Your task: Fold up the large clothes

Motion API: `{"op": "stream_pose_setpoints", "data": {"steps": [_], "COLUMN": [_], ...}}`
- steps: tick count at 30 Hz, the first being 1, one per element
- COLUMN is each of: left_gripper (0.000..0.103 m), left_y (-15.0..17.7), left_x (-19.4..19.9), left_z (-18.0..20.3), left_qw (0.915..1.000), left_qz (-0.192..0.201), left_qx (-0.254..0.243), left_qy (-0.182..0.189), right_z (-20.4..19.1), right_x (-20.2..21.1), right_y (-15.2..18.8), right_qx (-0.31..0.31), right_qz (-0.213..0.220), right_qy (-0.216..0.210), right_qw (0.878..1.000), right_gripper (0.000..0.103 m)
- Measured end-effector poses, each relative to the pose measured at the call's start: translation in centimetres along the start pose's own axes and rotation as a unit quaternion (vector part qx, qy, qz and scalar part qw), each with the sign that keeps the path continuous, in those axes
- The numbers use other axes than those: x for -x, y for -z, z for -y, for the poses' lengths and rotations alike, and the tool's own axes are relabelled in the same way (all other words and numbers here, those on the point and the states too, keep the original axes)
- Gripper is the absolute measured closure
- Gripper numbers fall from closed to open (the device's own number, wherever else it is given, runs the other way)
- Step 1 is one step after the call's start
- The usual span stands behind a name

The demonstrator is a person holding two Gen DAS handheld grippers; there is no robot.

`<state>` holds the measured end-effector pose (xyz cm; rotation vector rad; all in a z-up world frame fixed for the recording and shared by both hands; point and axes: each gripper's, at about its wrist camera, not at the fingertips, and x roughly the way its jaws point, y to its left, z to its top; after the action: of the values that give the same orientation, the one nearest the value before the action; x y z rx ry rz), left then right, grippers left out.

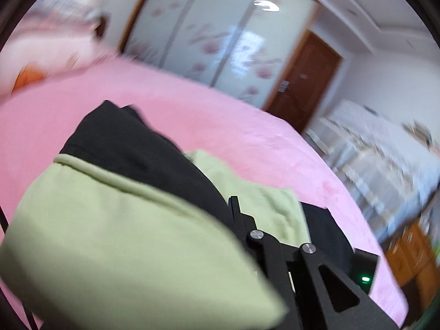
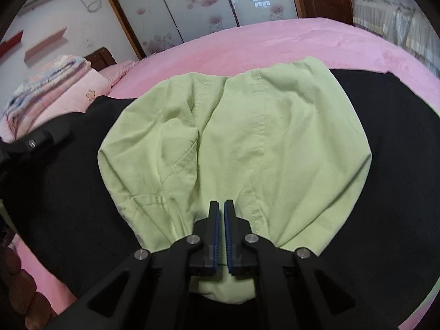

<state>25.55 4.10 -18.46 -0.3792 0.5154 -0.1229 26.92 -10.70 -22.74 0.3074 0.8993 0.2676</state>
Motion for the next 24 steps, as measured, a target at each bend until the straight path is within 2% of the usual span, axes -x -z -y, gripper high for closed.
{"op": "stream_pose_setpoints", "data": {"steps": [3, 7, 10, 12, 14, 17, 21, 24], "left_gripper": [0.097, 0.097, 0.097, 0.097, 0.097, 0.096, 0.094, 0.093], "left_y": [-0.4, -0.1, 1.0, 2.1, 3.9, 6.3, 8.5, 10.6], "left_x": [0.2, -0.3, -1.4, -2.4, -4.0, -5.8, -8.1, -9.6], "left_z": [4.5, 10.2, 14.2, 16.8, 19.3, 21.8, 23.7, 24.9], "left_qw": [0.9973, 0.9863, 0.9721, 0.9598, 0.9450, 0.9269, 0.9133, 0.8936], "left_qz": [0.006, -0.005, -0.029, -0.056, -0.088, -0.124, -0.164, -0.190], "left_qx": [-0.065, -0.137, -0.199, -0.245, -0.294, -0.343, -0.366, -0.403], "left_qy": [0.034, 0.091, 0.122, 0.124, 0.112, 0.088, 0.071, 0.055], "right_z": [1.4, 4.2, 7.2, 9.2, 11.3, 14.1, 16.8, 18.0], "right_x": [0.3, 1.2, 2.9, 4.6, 6.6, 9.4, 12.9, 14.4], "right_y": [0.2, 0.5, 1.6, 2.6, 3.7, 4.8, 5.4, 5.2], "right_qx": [-0.037, -0.103, -0.168, -0.204, -0.232, -0.248, -0.233, -0.213], "right_qz": [0.001, 0.002, 0.009, 0.015, 0.021, 0.029, 0.037, 0.037], "right_qy": [-0.035, -0.093, -0.137, -0.149, -0.135, -0.097, -0.022, 0.045], "right_qw": [0.999, 0.990, 0.976, 0.967, 0.963, 0.963, 0.971, 0.975], "right_gripper": [0.100, 0.103, 0.103, 0.103, 0.102, 0.102, 0.102, 0.101]}}
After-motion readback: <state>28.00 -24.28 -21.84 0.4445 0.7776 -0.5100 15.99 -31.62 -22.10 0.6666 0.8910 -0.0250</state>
